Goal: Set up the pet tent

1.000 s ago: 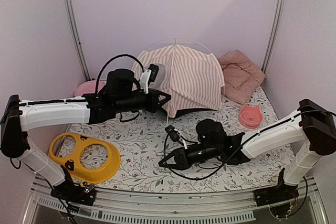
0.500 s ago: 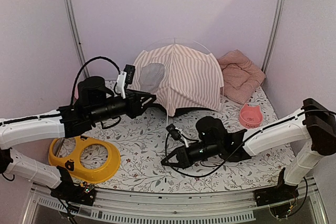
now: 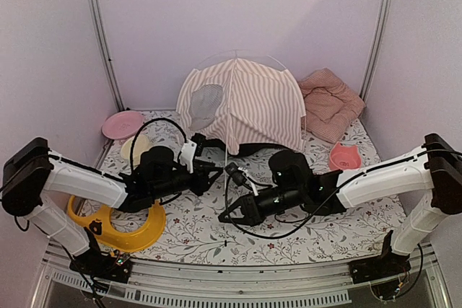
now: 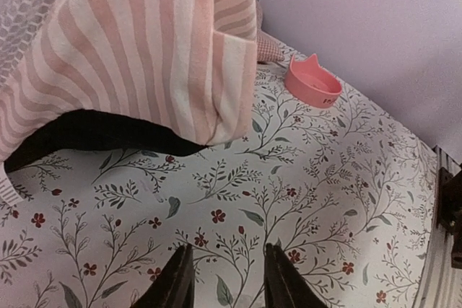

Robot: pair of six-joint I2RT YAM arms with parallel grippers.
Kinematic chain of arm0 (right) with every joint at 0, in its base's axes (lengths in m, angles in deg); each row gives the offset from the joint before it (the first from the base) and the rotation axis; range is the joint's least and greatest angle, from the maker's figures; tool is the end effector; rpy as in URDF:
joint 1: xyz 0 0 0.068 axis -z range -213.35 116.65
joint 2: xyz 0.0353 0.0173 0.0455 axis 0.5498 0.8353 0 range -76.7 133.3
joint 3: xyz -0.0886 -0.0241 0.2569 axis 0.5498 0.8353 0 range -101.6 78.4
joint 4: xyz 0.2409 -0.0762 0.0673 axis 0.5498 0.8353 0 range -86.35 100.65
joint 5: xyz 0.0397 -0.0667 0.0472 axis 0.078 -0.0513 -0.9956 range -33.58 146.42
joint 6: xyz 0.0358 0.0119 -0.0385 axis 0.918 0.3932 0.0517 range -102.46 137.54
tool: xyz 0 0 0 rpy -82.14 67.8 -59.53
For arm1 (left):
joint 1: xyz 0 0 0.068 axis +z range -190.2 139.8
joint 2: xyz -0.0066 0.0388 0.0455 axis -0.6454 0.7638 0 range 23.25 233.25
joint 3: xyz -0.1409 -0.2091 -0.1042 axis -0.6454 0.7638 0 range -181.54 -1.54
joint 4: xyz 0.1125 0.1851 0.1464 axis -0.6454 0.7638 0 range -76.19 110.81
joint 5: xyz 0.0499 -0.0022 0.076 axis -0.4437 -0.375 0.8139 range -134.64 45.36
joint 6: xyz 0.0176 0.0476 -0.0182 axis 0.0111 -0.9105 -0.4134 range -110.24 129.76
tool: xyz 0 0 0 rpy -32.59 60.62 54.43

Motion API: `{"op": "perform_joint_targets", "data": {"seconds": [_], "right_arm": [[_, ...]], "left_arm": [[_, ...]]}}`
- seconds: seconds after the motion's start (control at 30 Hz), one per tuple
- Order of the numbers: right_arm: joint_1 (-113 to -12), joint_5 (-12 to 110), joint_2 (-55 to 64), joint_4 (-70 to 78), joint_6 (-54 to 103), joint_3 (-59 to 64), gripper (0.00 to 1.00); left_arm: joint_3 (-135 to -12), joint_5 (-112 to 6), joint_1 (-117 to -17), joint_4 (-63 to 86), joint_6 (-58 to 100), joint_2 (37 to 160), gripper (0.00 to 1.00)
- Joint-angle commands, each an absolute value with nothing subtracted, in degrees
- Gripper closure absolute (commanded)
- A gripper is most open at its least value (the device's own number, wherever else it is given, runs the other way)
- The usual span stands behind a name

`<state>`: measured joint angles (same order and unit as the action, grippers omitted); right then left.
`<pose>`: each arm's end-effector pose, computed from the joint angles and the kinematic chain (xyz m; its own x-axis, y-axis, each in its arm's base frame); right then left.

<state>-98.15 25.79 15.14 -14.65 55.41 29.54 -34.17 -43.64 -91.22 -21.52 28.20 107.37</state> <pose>0.1300 0.3186 0.2106 -0.7392 -0.3304 -0.5868 -0.6611 0.1903 0.7257 0.1878 -0.2311 0.1914 -0.4086 0.0024 -0.9127 0.6721 0.6774 -0.2992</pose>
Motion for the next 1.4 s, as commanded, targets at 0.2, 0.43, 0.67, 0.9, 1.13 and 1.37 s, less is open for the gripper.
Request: {"op": "perform_joint_targets", "data": {"seconds": [0.2, 0.43, 0.67, 0.9, 1.13, 1.37], "right_arm": [[-97.8, 26.4, 10.7, -13.3, 53.1, 28.2, 1.00], [-97.8, 26.7, 9.7, -13.4, 53.4, 28.6, 1.00], [-97.8, 27.5, 8.9, -12.6, 53.5, 28.8, 1.00], [-96.1, 30.3, 6.2, -11.6, 53.7, 28.9, 1.00], [-93.2, 31.0, 6.9, -11.6, 52.3, 24.8, 1.00], [-87.4, 33.8, 8.6, -13.4, 52.3, 19.0, 1.00]], "left_arm": [[-41.1, -32.4, -96.2, -38.6, 22.6, 119.3, 0.55], [-46.0, -20.5, -97.8, -35.6, 23.9, 123.5, 0.50], [-49.6, -17.3, -98.5, -35.5, 22.0, 125.4, 0.57], [-45.8, -17.2, -99.3, -38.2, 19.7, 123.5, 0.93], [-38.7, -18.6, -101.8, -43.4, 15.4, 119.7, 1.00], [-31.1, -18.2, -106.5, -45.3, 13.5, 116.7, 1.00]]}}
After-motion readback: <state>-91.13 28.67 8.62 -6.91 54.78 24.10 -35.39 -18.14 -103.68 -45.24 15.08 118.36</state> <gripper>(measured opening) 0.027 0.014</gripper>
